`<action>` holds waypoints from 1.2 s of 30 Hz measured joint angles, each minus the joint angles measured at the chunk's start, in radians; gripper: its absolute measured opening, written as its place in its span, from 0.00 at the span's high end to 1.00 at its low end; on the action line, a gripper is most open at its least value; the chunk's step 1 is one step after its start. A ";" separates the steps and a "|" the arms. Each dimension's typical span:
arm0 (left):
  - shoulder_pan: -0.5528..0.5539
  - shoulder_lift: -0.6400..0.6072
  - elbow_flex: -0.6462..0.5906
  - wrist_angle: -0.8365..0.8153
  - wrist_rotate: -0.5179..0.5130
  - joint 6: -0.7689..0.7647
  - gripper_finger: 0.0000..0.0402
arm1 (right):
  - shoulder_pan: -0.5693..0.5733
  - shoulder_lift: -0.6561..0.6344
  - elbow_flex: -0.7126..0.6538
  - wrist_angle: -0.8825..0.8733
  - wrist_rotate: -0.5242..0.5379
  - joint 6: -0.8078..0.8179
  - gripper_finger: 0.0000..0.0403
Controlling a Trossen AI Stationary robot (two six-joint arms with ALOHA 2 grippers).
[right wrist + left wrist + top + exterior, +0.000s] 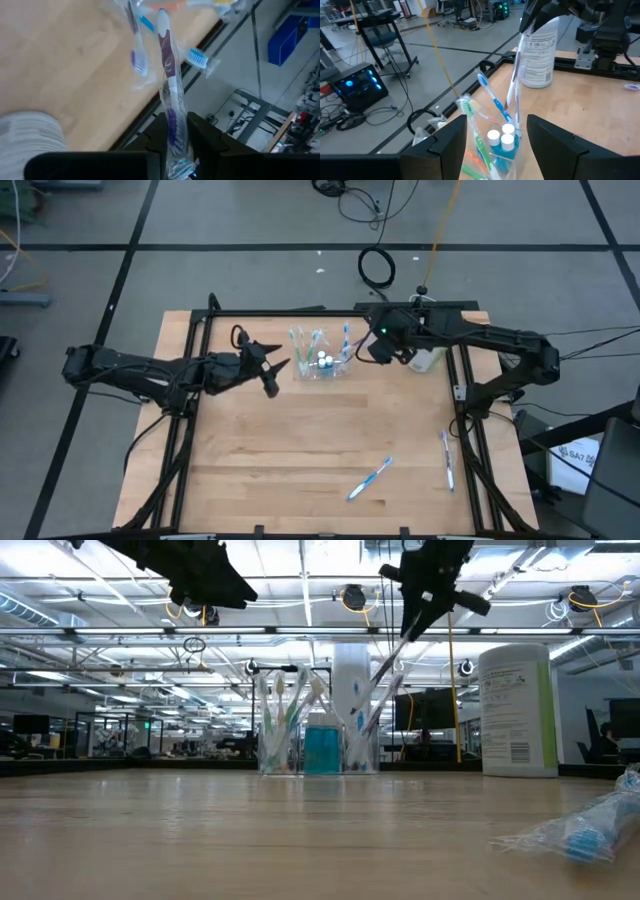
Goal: Pick & Place toothbrushing station
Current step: Put the left violet toothbrush into the transparent organizer
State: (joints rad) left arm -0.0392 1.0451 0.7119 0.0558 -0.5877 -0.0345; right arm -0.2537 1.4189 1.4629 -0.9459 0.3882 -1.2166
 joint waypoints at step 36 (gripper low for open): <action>0.028 0.000 0.000 -0.030 0.002 0.004 0.47 | 0.048 0.186 -0.267 0.638 0.046 -0.521 0.73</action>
State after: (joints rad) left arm -0.0113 1.0451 0.7120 0.0254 -0.5858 -0.0307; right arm -0.2055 1.6051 1.1958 -0.3079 0.4343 -1.7378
